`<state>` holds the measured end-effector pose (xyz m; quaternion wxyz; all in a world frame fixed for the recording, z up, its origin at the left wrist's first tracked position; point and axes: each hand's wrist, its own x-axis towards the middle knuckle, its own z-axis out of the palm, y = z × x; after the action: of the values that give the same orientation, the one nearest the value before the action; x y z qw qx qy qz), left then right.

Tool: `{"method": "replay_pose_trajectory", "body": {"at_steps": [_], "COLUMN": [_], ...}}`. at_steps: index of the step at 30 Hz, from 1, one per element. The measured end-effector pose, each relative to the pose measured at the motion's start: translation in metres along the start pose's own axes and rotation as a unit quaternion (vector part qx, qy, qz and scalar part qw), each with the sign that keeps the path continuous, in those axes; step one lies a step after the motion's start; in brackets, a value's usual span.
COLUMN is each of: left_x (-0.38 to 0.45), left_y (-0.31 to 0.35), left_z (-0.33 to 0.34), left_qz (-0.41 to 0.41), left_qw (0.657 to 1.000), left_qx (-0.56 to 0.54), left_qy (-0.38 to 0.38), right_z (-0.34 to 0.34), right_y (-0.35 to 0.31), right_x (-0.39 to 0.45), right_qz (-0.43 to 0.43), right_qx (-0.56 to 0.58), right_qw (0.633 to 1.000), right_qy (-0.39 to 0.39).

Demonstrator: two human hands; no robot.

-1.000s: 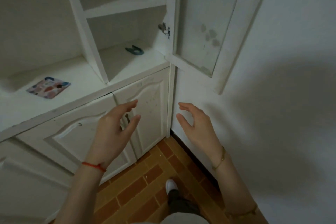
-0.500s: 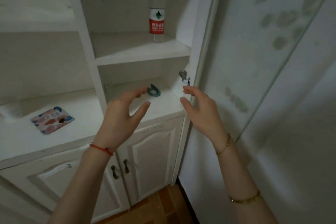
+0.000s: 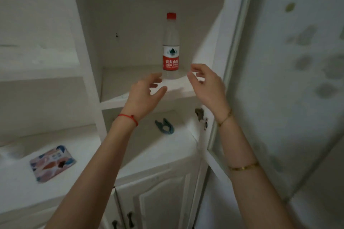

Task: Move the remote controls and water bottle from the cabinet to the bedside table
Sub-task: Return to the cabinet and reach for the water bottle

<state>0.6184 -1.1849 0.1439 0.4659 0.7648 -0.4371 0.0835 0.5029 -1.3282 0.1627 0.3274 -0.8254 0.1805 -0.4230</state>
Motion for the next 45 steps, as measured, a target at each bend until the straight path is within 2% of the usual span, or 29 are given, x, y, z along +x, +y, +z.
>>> {"method": "replay_pose_trajectory", "body": {"at_steps": [6, 10, 13, 23, 31, 36, 39, 42, 45], "left_x": [0.083, 0.119, 0.133, 0.154, 0.14, 0.11, 0.088, 0.066, 0.043], "left_y": [-0.019, -0.034, -0.046, -0.065, -0.053, -0.038, -0.03, -0.019, -0.018], "left_z": [0.014, 0.034, 0.047, 0.068, 0.064, 0.038, 0.022, 0.007, -0.002], "left_qz": [-0.09, -0.127, -0.139, -0.156, -0.133, -0.124, -0.152, -0.236, -0.263], "left_qw": [0.994, 0.988, 0.985, 0.981, 0.986, 0.988, 0.983, 0.941, 0.893], "left_qx": [0.047, 0.055, 0.065, 0.071, 0.056, 0.008, -0.058, -0.226, -0.355], "left_qy": [-0.045, -0.071, -0.076, -0.094, -0.085, -0.089, -0.086, -0.09, -0.085], "right_z": [0.014, 0.037, 0.053, 0.063, 0.059, 0.046, 0.039, 0.033, 0.027], "right_y": [-0.016, -0.011, -0.006, 0.003, 0.005, 0.004, -0.006, -0.018, -0.031], "right_x": [0.102, 0.154, 0.18, 0.207, 0.192, 0.176, 0.159, 0.139, 0.118], "right_qz": [-0.008, 0.004, 0.014, -0.013, -0.044, -0.043, -0.055, -0.057, -0.067], "right_qx": [-0.017, 0.006, 0.024, 0.03, 0.078, 0.141, 0.171, 0.202, 0.211], "right_qw": [1.0, 0.999, 0.999, 0.999, 0.996, 0.989, 0.984, 0.978, 0.975], "right_qy": [0.0, -0.037, -0.028, -0.031, 0.032, 0.03, 0.018, 0.003, -0.01]}}
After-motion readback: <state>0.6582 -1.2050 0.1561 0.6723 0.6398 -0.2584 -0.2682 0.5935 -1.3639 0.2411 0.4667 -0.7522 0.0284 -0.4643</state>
